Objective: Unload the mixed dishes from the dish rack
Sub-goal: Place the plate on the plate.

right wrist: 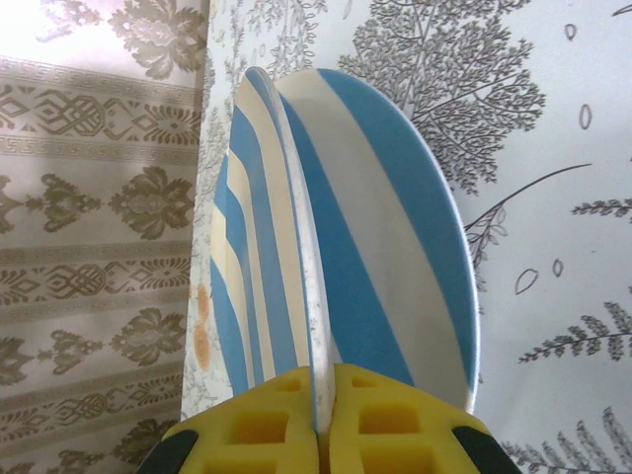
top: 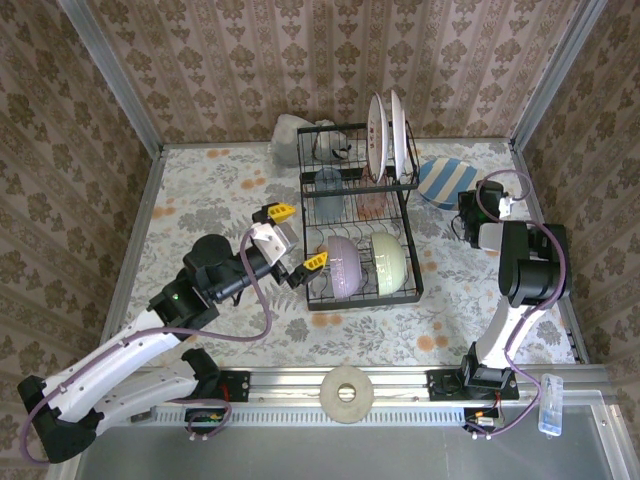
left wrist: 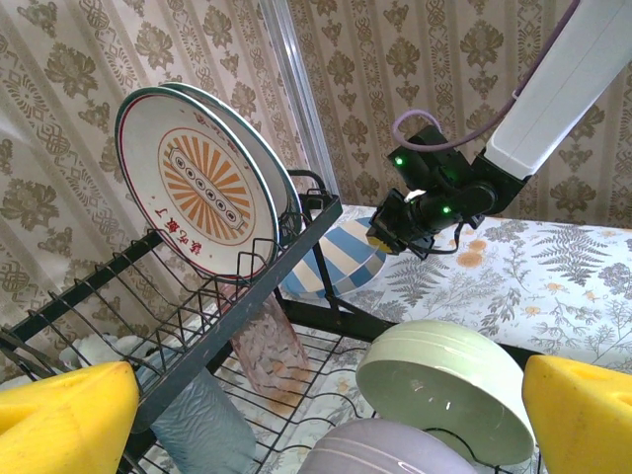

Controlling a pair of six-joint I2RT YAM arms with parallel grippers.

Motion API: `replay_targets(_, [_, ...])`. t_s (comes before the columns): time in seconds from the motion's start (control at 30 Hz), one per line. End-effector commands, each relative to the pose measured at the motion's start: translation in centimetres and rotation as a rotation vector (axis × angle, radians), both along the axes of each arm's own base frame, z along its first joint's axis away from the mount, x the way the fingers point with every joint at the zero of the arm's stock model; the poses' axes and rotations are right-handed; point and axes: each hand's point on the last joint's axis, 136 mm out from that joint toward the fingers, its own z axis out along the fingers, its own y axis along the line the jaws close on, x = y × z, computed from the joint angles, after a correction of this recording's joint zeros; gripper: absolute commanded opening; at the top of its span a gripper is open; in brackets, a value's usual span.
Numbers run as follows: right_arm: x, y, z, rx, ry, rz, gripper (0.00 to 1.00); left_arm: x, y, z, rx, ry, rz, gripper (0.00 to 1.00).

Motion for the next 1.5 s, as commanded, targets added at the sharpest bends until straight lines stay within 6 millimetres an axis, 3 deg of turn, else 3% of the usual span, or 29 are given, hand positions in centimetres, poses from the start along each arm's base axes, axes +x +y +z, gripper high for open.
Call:
replay_targets(0.0, [1.1,-0.4,0.9,0.001,-0.055,-0.037,0.00,-0.2,0.1,1.0,-0.018,-0.010,-0.013,1.00])
replay_targets(0.47, [2.4,-0.5,0.1,-0.010,-0.026,-0.030,0.00,-0.3,-0.2,0.8,-0.022,0.003,-0.033,1.00])
replay_targets(0.6, [2.3,-0.4,-0.6,0.001,-0.018,-0.036,0.04,-0.3,-0.3,0.7,-0.021,0.003,-0.032,1.00])
replay_targets(1.03, [2.0,0.3,-1.3,0.025,0.036,-0.030,0.38,-0.3,-0.2,0.7,-0.021,0.002,-0.033,1.00])
replay_targets(1.47, [0.5,0.9,-1.6,0.019,0.238,-0.009,0.70,-0.4,0.0,0.9,-0.024,-0.005,-0.029,1.00])
